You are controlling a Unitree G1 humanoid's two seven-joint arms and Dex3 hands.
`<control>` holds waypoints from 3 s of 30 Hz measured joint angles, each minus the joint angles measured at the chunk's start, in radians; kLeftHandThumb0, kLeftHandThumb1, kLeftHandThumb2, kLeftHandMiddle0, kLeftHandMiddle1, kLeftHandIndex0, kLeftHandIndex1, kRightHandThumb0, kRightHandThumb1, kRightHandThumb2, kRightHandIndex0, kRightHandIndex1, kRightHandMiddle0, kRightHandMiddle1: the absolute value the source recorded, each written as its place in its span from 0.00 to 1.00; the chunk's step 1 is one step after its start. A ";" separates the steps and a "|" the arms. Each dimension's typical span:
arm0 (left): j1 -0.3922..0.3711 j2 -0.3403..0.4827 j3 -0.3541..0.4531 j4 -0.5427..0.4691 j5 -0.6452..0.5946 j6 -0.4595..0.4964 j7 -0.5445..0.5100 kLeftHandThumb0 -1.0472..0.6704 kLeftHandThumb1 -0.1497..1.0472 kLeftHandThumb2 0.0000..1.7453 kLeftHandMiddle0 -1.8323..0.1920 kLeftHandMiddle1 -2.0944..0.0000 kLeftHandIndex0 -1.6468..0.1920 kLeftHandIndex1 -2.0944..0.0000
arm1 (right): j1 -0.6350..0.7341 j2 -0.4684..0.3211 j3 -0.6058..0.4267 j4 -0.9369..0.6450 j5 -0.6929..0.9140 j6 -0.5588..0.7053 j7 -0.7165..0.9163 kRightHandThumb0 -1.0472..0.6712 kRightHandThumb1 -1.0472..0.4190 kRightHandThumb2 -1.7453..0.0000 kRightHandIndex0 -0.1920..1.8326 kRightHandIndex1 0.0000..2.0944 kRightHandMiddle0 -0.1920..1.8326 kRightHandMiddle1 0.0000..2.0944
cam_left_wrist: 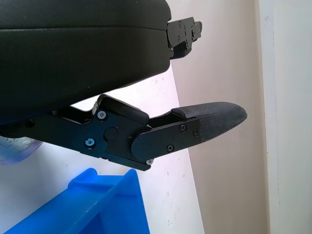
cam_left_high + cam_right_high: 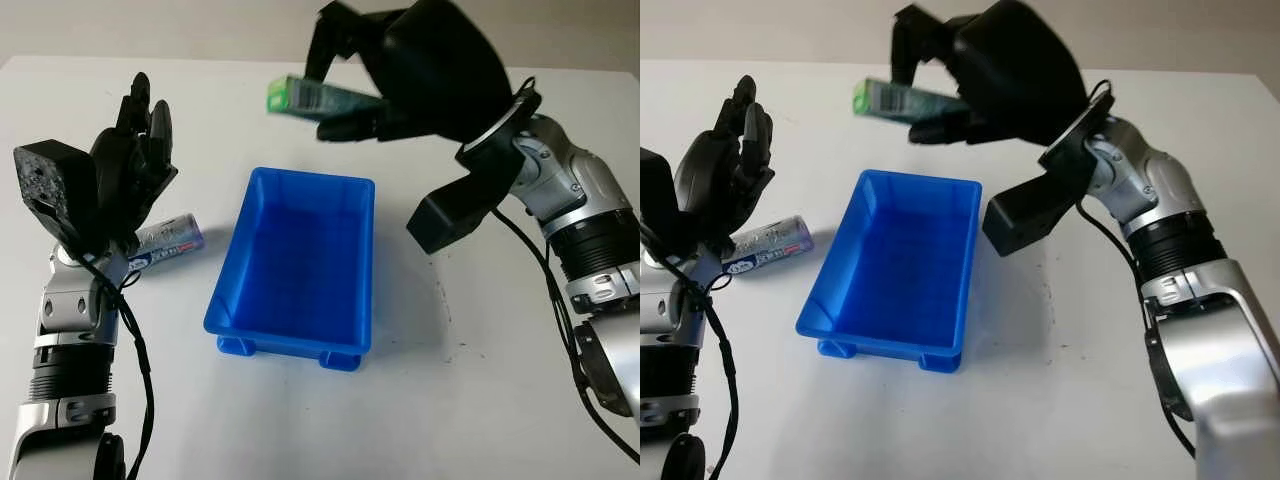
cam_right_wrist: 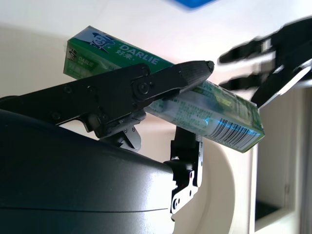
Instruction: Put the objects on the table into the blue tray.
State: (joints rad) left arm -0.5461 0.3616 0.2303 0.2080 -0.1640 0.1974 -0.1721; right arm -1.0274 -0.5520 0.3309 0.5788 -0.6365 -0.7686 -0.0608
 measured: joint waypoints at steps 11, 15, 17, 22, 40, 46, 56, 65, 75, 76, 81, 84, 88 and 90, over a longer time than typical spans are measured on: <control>0.002 -0.008 -0.010 -0.002 -0.001 0.001 0.013 0.14 1.00 0.39 0.98 0.97 0.99 0.97 | 0.069 0.000 0.026 -0.101 0.110 0.033 0.379 0.22 0.00 0.90 0.32 0.94 0.26 0.95; 0.010 -0.010 -0.010 -0.013 -0.003 0.006 0.013 0.14 1.00 0.39 0.99 0.98 0.99 0.98 | 0.079 -0.016 0.029 -0.146 0.158 0.107 0.541 0.14 0.00 0.87 0.13 0.32 0.09 0.37; 0.011 -0.010 -0.010 -0.013 -0.003 0.006 0.013 0.14 1.00 0.38 0.98 0.97 0.99 0.97 | 0.087 -0.023 0.026 -0.171 0.195 0.153 0.619 0.13 0.00 0.85 0.10 0.12 0.08 0.15; 0.011 -0.010 -0.010 -0.012 -0.001 0.000 0.015 0.14 1.00 0.39 0.97 0.97 0.98 0.97 | 0.095 -0.028 0.011 -0.210 0.237 0.195 0.684 0.11 0.00 0.80 0.01 0.01 0.01 0.01; 0.011 -0.013 -0.008 -0.003 -0.002 0.005 0.026 0.14 1.00 0.38 0.98 0.98 0.98 0.97 | 0.239 0.078 -0.264 -0.185 0.487 0.443 0.406 0.12 0.00 0.61 0.00 0.00 0.00 0.00; 0.011 -0.013 -0.006 -0.013 -0.004 0.013 0.022 0.14 1.00 0.38 0.97 0.97 0.97 0.97 | 0.324 0.114 -0.376 -0.260 0.672 0.804 0.431 0.14 0.00 0.59 0.00 0.00 0.00 0.00; 0.011 -0.007 0.001 -0.011 -0.004 0.013 0.006 0.14 1.00 0.38 0.98 0.98 0.99 0.98 | 0.412 0.180 -0.452 -0.319 0.738 0.943 0.332 0.15 0.00 0.57 0.00 0.00 0.00 0.00; 0.011 -0.006 0.004 0.004 -0.001 0.008 -0.006 0.13 1.00 0.39 0.99 0.98 0.99 0.98 | 0.453 0.293 -0.456 -0.335 0.729 0.937 0.204 0.16 0.00 0.54 0.00 0.00 0.00 0.00; 0.010 0.000 0.005 0.006 -0.001 0.001 -0.012 0.13 1.00 0.38 1.00 0.98 1.00 0.98 | 0.453 0.320 -0.456 -0.244 0.727 0.840 0.208 0.15 0.00 0.55 0.00 0.00 0.00 0.00; 0.010 0.000 0.005 0.006 -0.001 0.001 -0.012 0.13 1.00 0.38 1.00 0.98 1.00 0.98 | 0.452 0.320 -0.456 -0.243 0.727 0.840 0.208 0.16 0.00 0.55 0.00 0.00 0.00 0.00; 0.010 0.000 0.005 0.005 -0.001 0.002 -0.008 0.13 1.00 0.38 0.99 0.97 0.99 0.98 | 0.443 0.320 -0.456 -0.239 0.727 0.840 0.211 0.15 0.00 0.55 0.00 0.00 0.00 0.00; 0.011 0.008 0.005 -0.017 0.000 0.030 -0.006 0.14 1.00 0.38 0.99 0.97 1.00 0.98 | 0.441 0.319 -0.456 -0.239 0.727 0.840 0.219 0.15 0.00 0.55 0.00 0.00 0.00 0.00; 0.014 0.076 0.006 -0.098 0.034 0.070 -0.022 0.13 1.00 0.35 0.98 0.97 0.99 0.97 | 0.439 0.319 -0.458 -0.240 0.728 0.849 0.221 0.15 0.00 0.56 0.00 0.00 0.00 0.00; 0.022 0.135 0.006 -0.140 0.058 0.080 -0.053 0.13 1.00 0.30 0.98 0.97 0.99 0.97 | 0.439 0.318 -0.460 -0.240 0.729 0.855 0.221 0.15 0.00 0.56 0.00 0.00 0.00 0.00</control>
State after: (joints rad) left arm -0.5245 0.4968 0.2367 0.0684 -0.1058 0.2772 -0.2253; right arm -0.5889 -0.2335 -0.1289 0.3390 0.0923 0.0867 0.1601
